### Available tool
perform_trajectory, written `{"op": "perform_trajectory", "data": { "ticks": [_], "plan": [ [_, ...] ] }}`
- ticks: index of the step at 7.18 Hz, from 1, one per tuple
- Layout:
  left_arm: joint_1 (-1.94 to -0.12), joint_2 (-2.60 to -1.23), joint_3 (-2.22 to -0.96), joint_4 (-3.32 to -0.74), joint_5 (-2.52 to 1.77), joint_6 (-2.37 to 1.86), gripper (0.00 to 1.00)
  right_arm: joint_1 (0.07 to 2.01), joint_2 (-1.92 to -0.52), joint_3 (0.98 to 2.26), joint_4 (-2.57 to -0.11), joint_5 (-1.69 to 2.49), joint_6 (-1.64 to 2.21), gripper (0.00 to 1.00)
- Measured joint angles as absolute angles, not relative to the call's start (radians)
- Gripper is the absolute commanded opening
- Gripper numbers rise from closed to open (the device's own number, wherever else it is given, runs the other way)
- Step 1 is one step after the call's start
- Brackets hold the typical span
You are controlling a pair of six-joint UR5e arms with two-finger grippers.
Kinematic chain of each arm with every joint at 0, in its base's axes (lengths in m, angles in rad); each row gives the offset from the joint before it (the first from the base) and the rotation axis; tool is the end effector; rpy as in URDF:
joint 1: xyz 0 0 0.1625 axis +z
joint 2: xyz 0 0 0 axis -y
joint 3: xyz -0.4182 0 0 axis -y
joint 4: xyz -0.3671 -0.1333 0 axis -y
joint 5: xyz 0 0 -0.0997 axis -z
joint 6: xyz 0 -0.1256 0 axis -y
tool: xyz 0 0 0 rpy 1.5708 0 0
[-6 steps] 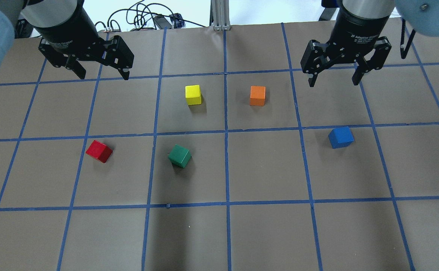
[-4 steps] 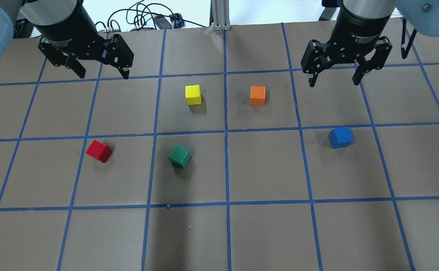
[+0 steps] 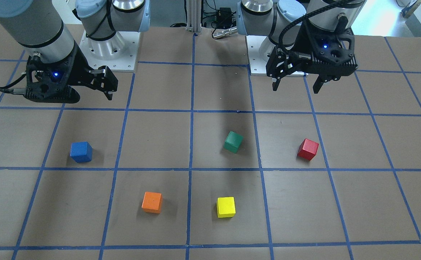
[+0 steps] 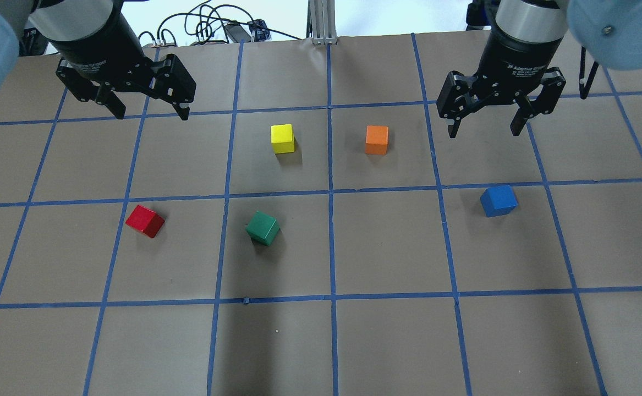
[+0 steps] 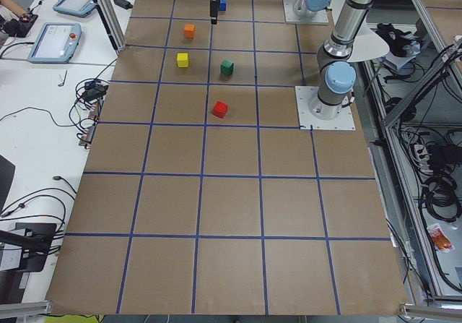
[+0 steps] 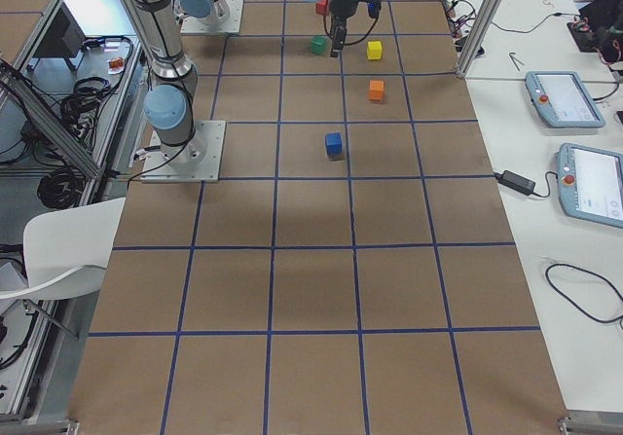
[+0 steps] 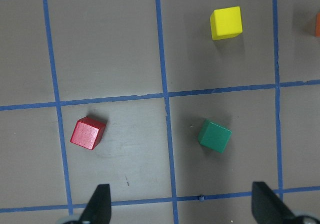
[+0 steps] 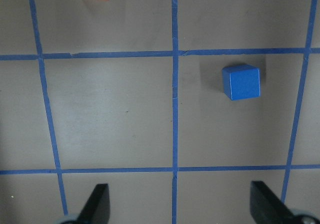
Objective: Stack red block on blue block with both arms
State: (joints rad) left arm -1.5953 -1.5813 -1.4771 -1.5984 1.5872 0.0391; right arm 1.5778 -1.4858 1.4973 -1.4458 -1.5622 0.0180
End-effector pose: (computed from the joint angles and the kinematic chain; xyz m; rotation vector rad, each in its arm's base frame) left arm -0.1429 -0.4734 0.4913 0.0986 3.1220 -0.0867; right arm 0.1378 -0.4833 0.4370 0.0181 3.1274 0.2139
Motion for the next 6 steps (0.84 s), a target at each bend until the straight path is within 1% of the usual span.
{"op": "perform_trajectory", "data": {
  "ticks": [6],
  "plan": [
    [-1.597, -1.599, -1.473, -1.597, 1.587, 0.013, 1.0, 1.577, -1.486, 1.502, -1.444, -1.566, 0.016, 1.0]
  ]
}}
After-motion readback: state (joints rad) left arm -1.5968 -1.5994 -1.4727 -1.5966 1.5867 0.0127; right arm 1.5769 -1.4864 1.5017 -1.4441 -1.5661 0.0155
